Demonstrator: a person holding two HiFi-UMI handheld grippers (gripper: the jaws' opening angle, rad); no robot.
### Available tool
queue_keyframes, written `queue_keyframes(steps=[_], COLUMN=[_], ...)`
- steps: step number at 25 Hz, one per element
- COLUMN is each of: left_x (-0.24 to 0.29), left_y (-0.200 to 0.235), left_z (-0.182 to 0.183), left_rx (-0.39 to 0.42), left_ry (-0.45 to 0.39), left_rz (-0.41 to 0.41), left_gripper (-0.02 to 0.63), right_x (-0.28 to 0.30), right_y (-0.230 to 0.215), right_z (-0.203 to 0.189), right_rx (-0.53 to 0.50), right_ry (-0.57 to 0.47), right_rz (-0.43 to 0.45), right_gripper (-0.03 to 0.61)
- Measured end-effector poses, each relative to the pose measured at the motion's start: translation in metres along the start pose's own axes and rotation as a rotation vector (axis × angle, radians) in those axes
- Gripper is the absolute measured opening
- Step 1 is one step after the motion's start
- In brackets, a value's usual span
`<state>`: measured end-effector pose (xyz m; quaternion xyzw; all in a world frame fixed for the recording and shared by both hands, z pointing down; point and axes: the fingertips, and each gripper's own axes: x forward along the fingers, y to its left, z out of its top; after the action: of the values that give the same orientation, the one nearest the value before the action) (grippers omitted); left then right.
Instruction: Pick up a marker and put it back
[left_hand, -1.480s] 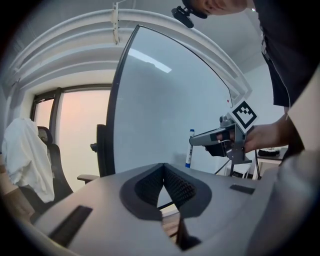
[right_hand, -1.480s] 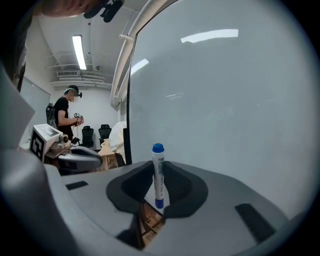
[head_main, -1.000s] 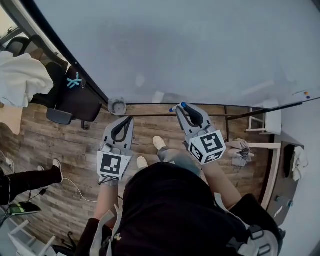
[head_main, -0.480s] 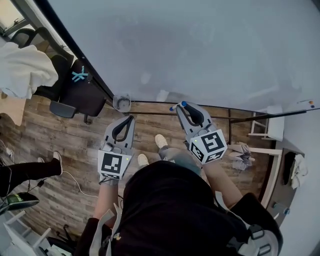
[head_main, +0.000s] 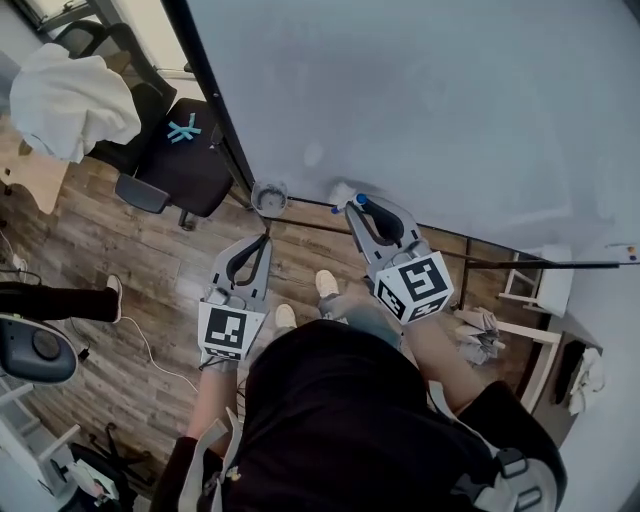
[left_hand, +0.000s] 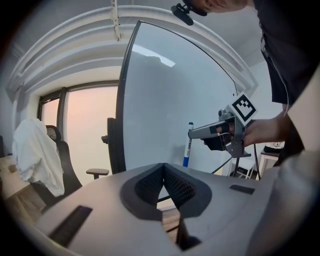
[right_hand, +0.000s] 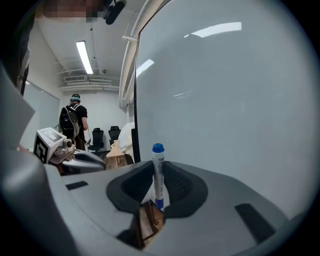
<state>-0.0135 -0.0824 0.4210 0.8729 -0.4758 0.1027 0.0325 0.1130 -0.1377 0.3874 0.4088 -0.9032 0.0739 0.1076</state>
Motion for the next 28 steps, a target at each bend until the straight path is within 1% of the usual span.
queue_keyframes(steps=[9, 16, 21, 25, 28], left_x=[-0.03, -0.061, -0.086, -0.102, -0.115], left_y=[0.017, 0.041, 0.052, 0.056, 0.057], left_z=[-0.012, -0.023, -0.029, -0.037, -0.042], left_rx=[-0.028, -0.052, -0.072, -0.1, -0.102], left_ry=[0.015, 0.039, 0.059, 0.079, 0.088], left_rz=[0.136, 0.272, 0.36, 0.435, 0.483], left_gripper=[0.008, 0.008, 0.008, 0.008, 0.008], right_x=[0.042, 0.084, 0.105, 0.121, 0.13], right_y=[0.031, 0.06, 0.077, 0.085, 0.092], right_z=[0.017, 0.017, 0.009, -0.006, -0.016], right_rx=[-0.038, -0.075, -0.1, -0.126, -0.14], right_ry=[-0.012, 0.002, 0.028, 0.057, 0.082], right_rz=[0.153, 0.272, 0.331, 0.376, 0.407], right_gripper=[0.078, 0.078, 0.078, 0.078, 0.078])
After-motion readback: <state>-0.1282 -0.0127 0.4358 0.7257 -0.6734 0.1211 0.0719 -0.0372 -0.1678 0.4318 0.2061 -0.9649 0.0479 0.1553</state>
